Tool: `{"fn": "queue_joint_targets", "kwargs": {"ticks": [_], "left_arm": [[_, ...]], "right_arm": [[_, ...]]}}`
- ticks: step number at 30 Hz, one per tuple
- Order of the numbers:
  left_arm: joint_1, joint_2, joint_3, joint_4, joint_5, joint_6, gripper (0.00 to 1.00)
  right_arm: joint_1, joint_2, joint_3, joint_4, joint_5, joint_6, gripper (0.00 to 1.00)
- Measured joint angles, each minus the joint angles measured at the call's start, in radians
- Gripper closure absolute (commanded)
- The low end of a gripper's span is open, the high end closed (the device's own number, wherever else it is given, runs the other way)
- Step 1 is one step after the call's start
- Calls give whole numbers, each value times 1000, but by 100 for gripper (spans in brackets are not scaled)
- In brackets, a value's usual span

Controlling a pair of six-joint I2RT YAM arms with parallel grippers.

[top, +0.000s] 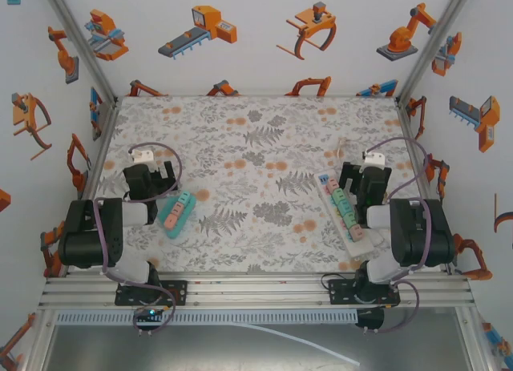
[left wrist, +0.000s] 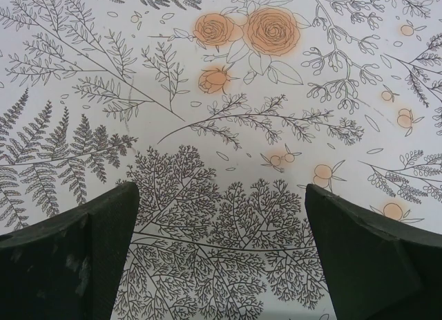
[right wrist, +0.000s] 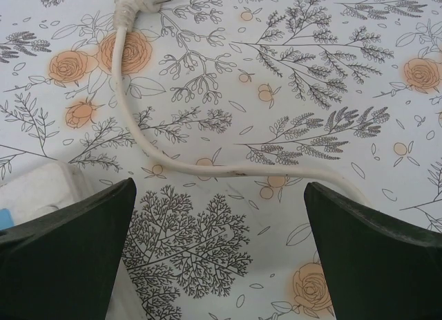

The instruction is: Pull the plug off the socket

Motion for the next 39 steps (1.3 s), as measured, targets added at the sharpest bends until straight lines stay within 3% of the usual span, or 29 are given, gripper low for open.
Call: {"fn": "queue_joint_targets", "kwargs": {"ticks": [24,28,33,39], "left_arm": [[0,0,0,0,0,0,3],[0,-29,0,-22,-6,0,3],[0,-242,5,-174,-51,-12,3],[-14,-583,94,-434,-10,-98,3]], "right_arm": [[0,-2,0,-2,-11,0,1],[0,-60,0,-36,2,2,1],[0,-252,5,-163,23,5,1],[-1,-420,242,-584,-54,-13,0]]}}
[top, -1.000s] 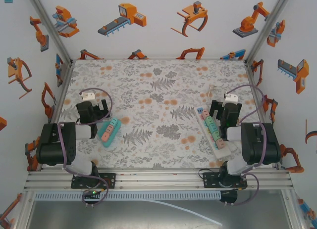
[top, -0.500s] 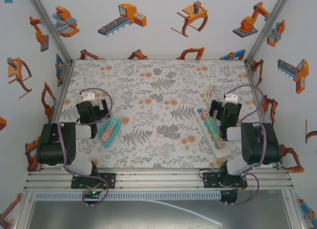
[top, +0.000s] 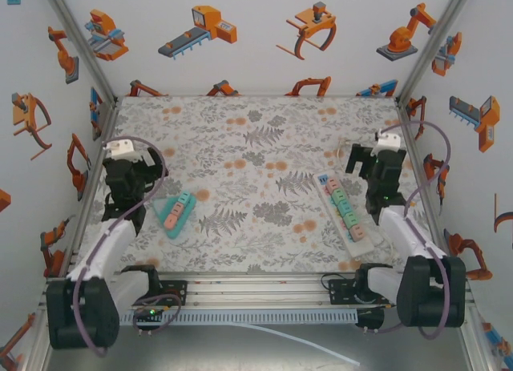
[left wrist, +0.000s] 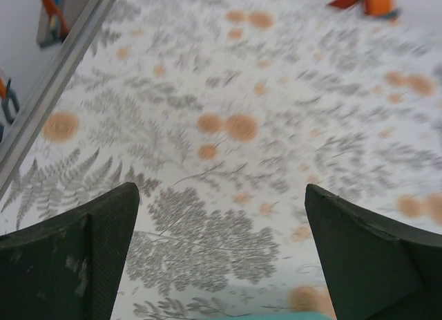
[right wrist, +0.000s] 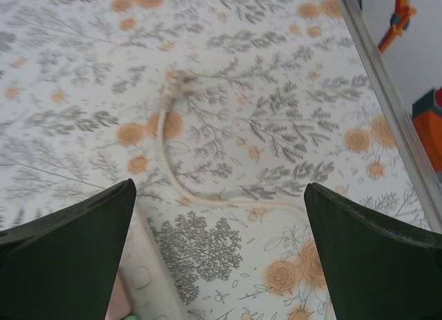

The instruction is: Pull the plug off the socket

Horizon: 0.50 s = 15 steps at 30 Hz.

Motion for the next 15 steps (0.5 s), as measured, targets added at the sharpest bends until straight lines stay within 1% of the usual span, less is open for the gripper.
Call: {"fn": "queue_joint_targets", "kwargs": {"ticks": [2,4,7,9,12,15], "left_arm": [[-33,-75,45,-69,69,-23,3],[-87,-120,86,-122,164,-28,3],[-196,-151,123,-190,320,-6,3],[-299,-157,141,-254,414,40,3],[-446,-153,164,-348,512,128,3],[-543,-140,171,-397,569,198,3]], "right_arm": [[0,1,102,-126,-60,-31,0],[0,27,202,-263,-124,-71,0],[4,111,331,-460,-190,-140,0],[13,193,407,-603,-215,-190,0],[50,315,481,-784,-219,-236,0],[113,409,503,-892,-211,-250,1]]}}
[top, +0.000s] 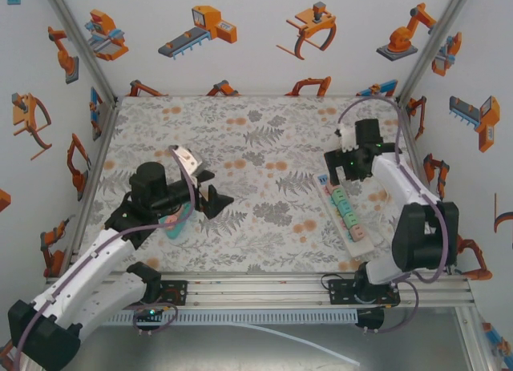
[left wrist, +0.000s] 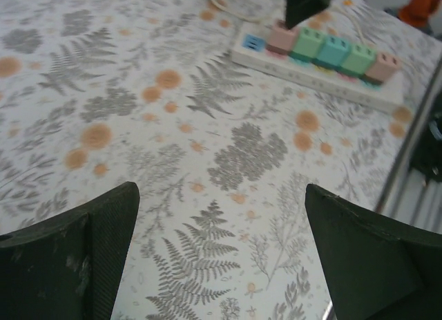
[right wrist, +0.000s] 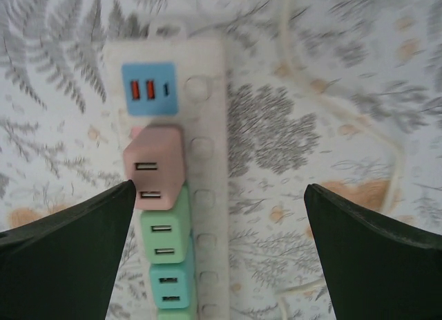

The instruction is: Pull the plug off the socket

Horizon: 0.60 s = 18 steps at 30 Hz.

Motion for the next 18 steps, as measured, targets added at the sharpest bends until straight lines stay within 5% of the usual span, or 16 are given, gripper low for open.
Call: {"fn": "queue_joint_targets", "kwargs": {"ticks": [11,14,18], "left_arm": [[-68,61,14,-60,-17,96,3],[-69,61,16,-66,-39,104,3],[-74,53,19,-82,-68,108,3]], "right_arm": [[95,156,-10,-56,47,-18,2],[109,194,-24,-50,58,-26,16],[126,215,-29,-46,63,-43,47]]}}
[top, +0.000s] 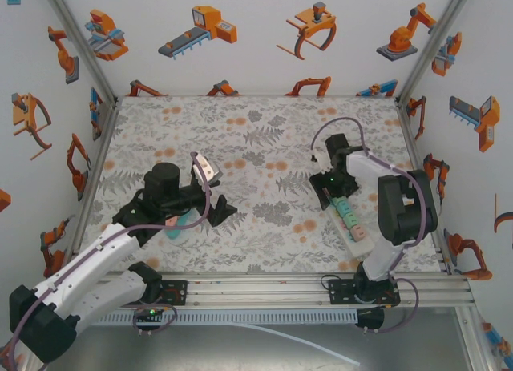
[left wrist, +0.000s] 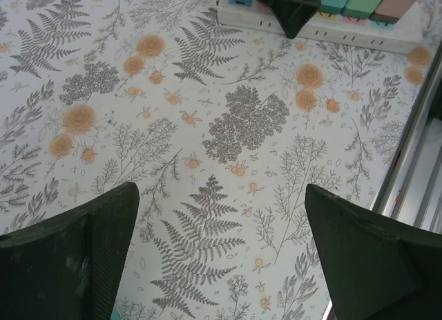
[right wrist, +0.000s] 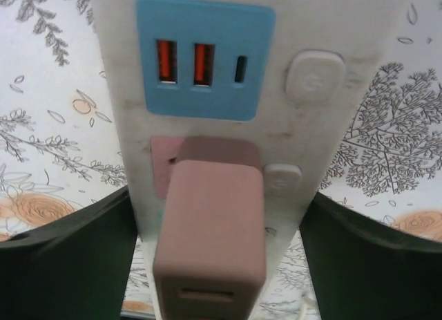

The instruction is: Pull the plug off the socket

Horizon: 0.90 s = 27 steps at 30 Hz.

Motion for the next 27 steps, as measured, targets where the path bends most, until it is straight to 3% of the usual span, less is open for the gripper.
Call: {"fn": "queue_joint_targets", "kwargs": {"ticks": [6,18,24,27], "left_arm": [[-2,-52,42,-116,-33,50,3],[-2,-317,79,-391,-136,205,3],[-2,-389,82,-481,-164,237,3],[-2,-409,83,-499,-172,243,3]], "right_arm": [[90,-3,0,11,5,-46,54],[645,28,41,61,-16,-283,56],[792,71,88,86,-99,-345,47],[806,81,97,99,-134,-346,34]]}}
